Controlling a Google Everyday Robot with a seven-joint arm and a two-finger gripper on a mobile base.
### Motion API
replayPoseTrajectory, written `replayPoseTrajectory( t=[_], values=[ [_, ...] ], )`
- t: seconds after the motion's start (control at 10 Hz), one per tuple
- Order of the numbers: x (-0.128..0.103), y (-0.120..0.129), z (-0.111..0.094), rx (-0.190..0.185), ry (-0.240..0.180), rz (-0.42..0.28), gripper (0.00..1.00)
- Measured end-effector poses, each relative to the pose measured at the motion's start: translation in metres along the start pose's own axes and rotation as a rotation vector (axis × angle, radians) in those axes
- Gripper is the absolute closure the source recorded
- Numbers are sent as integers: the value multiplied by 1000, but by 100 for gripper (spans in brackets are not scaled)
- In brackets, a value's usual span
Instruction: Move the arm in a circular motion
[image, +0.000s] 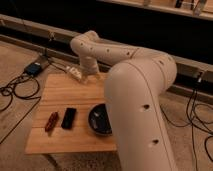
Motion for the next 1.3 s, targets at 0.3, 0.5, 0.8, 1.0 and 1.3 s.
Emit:
replayPoseTrajectory(
  t=[0.3,0.5,0.8,1.0,1.3],
  values=[
    [13,74,-3,-54,-5,-156,35],
    [40,112,-8,-101,5,-235,35],
    [93,143,-24,-158,12,-312,35],
    [125,140,-32,-172,13,-303,35],
    [160,94,-37,-152,14,-185,35]
  ],
)
